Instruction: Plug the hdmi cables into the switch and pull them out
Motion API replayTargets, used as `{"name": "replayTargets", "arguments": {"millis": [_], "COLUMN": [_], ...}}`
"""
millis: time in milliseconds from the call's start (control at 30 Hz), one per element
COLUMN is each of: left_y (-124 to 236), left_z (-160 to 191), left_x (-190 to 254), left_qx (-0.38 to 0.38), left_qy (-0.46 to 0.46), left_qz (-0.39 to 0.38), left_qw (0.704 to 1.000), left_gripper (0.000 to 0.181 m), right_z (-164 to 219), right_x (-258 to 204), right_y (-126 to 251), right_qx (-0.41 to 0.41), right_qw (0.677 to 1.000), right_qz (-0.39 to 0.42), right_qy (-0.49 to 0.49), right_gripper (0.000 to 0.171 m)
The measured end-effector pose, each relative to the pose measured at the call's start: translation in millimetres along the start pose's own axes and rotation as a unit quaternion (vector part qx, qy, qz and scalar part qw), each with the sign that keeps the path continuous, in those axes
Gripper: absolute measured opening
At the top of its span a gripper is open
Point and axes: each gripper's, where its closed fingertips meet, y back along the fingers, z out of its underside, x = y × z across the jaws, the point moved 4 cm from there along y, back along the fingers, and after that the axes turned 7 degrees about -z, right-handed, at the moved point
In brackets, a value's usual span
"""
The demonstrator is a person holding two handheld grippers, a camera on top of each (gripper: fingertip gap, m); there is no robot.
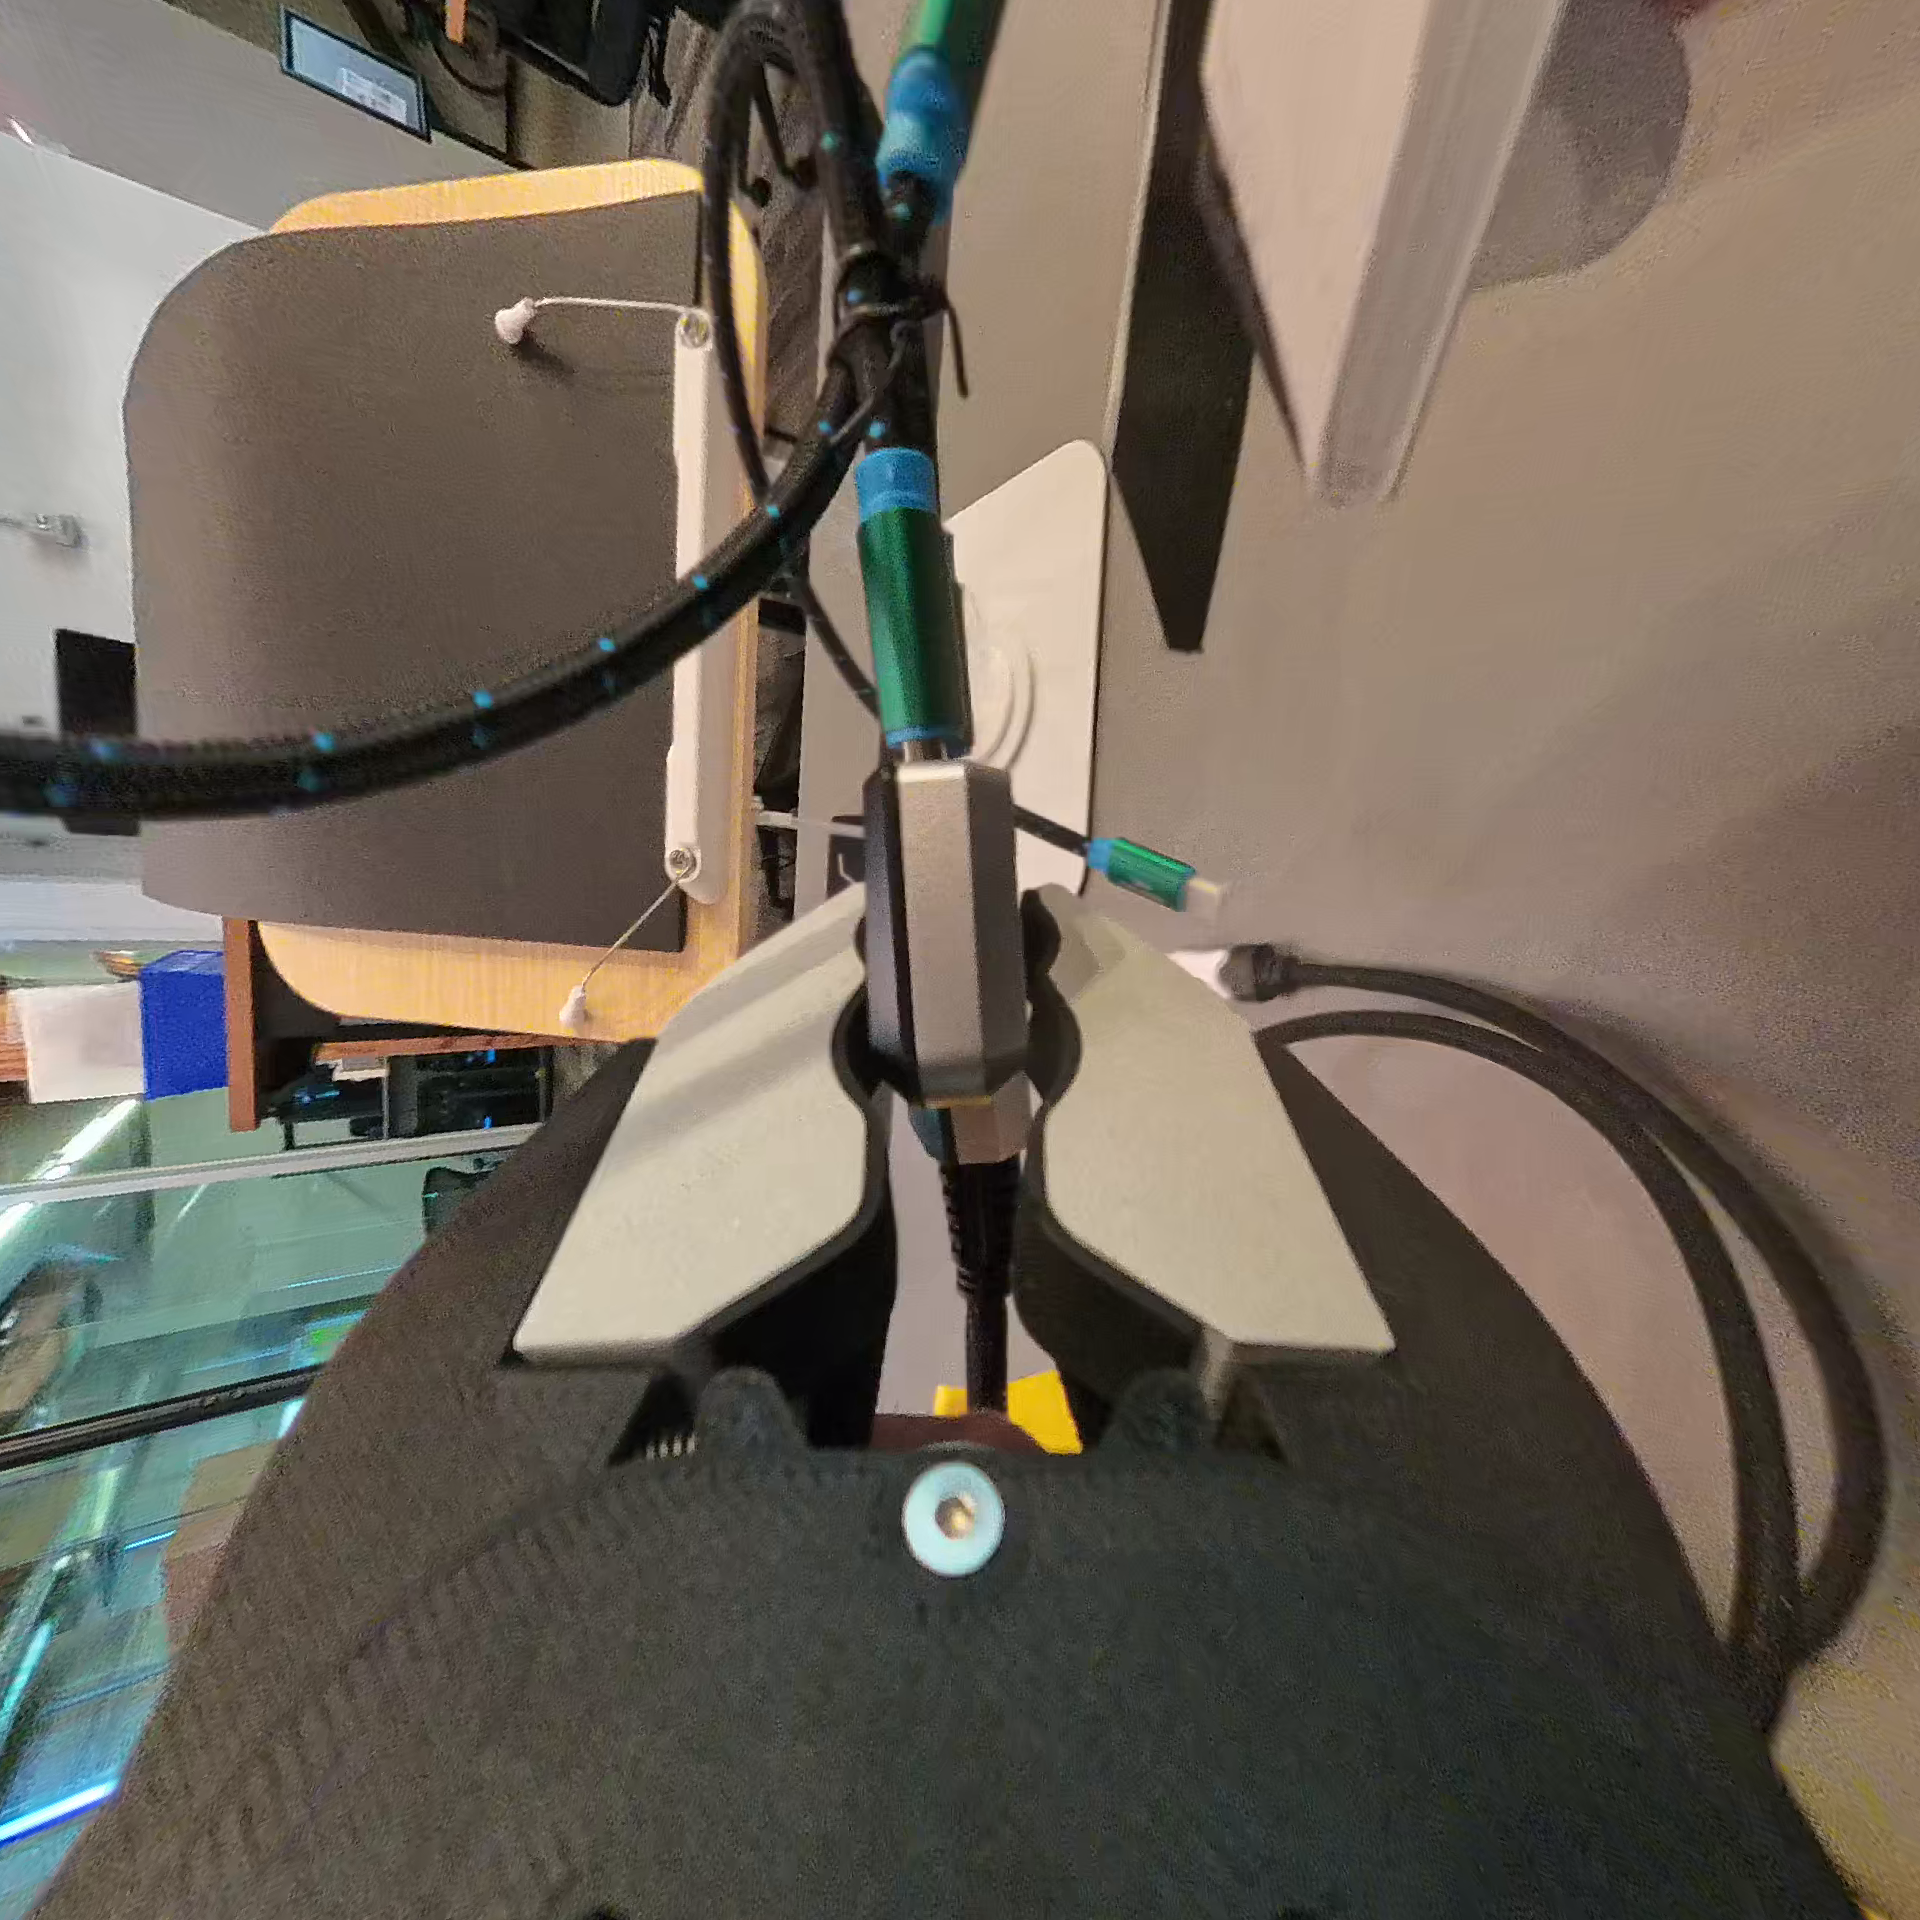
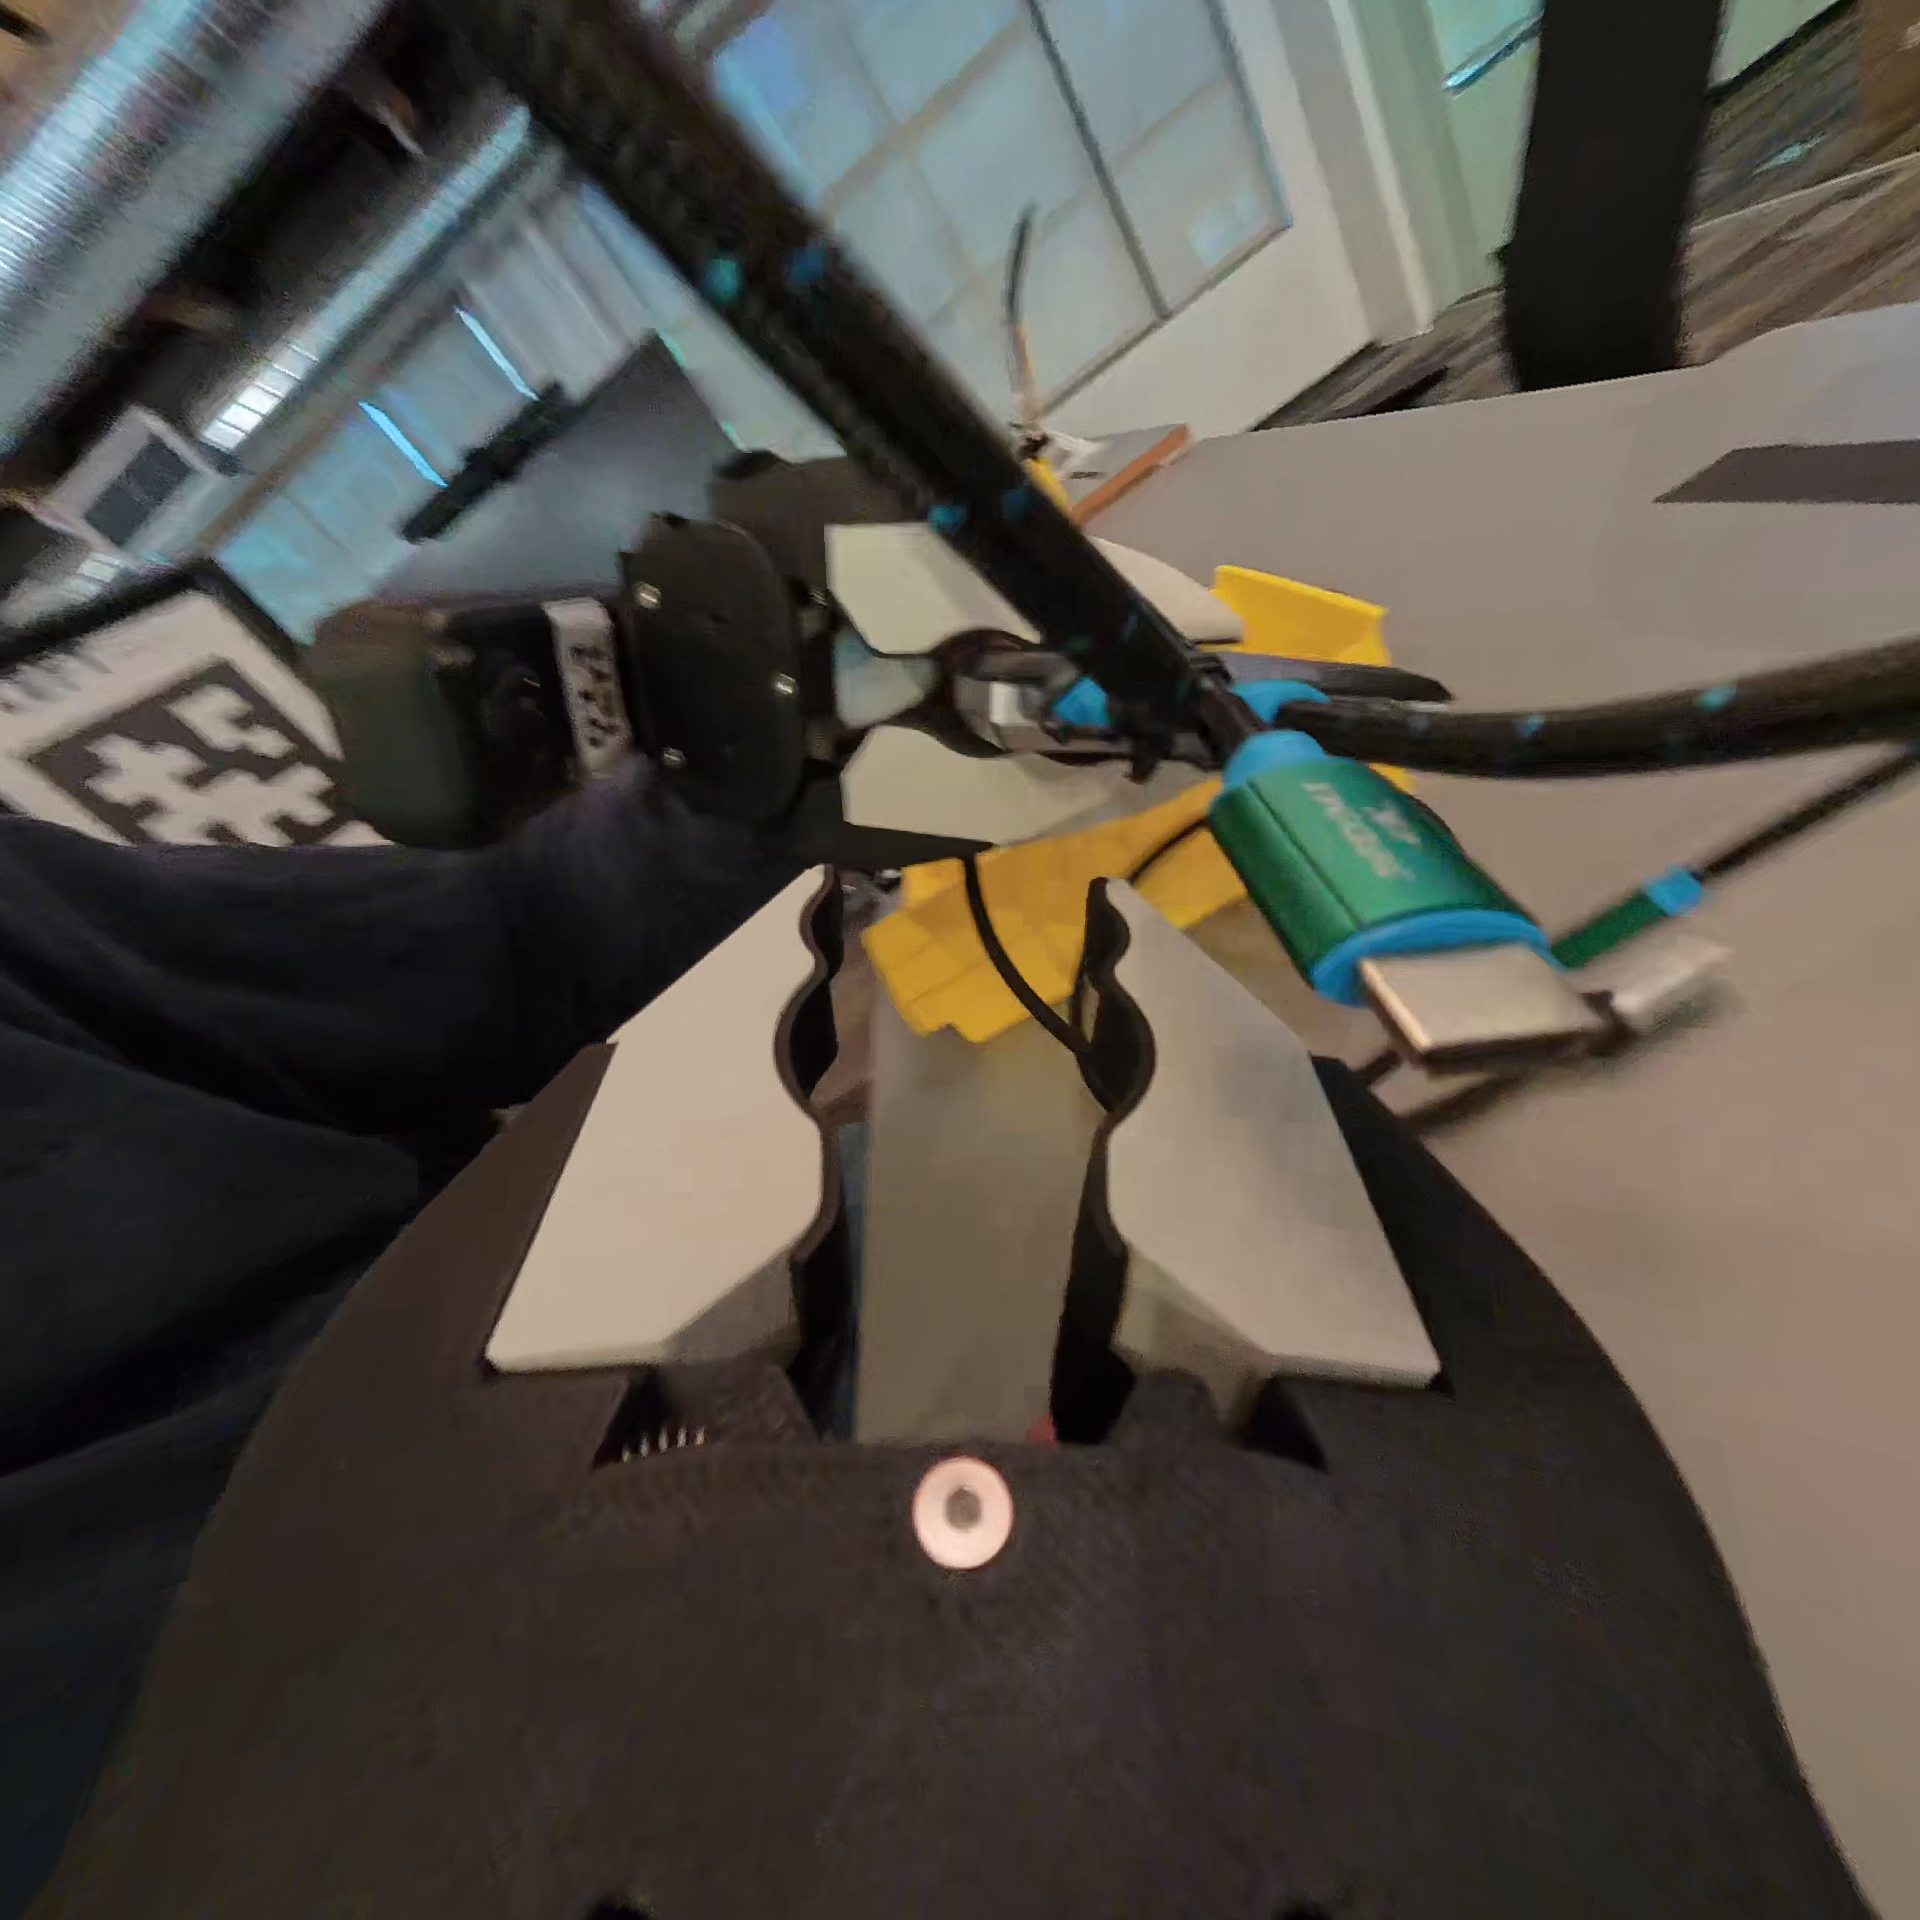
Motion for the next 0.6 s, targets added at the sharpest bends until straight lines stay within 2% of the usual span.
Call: {"name": "replayTargets", "arguments": {"millis": [100,133,200,333,500,600], "left_y": [4.8,6.5,9.7,12.0,9.5,8.0], "left_z": [-3.8,-3.6,-3.8,-10.6,-19.9,-20.0], "left_x": [-6.9,-9.2,-10.5,-1.5,9.2,7.7], "left_qx": [0.022,0.027,0.04,0.067,0.072,0.071], "left_qy": [0.016,0.023,0.029,0.007,-0.014,0.0], "left_qz": [-0.002,-0.005,-0.005,0.001,0.006,0.007], "left_qw": [1.0,0.999,0.999,0.998,0.997,0.997], "left_gripper": [0.022,0.022,0.022,0.022,0.022,0.022], "right_z": [-1.8,-4.4,-11.0,-24.7,-32.2,-33.1], "right_x": [12.9,16.8,23.6,18.3,1.6,-1.1], "right_y": [10.4,15.0,21.3,13.5,0.1,-0.5], "right_qx": [-0.011,-0.008,0.016,0.088,0.127,0.127], "right_qw": [0.997,0.994,0.993,0.994,0.99,0.99], "right_qz": [0.071,0.092,0.109,0.055,-0.031,-0.022], "right_qy": [0.039,0.049,0.043,0.042,0.048,0.059], "right_gripper": [0.049,0.057,0.087,0.112,0.046,0.038]}}
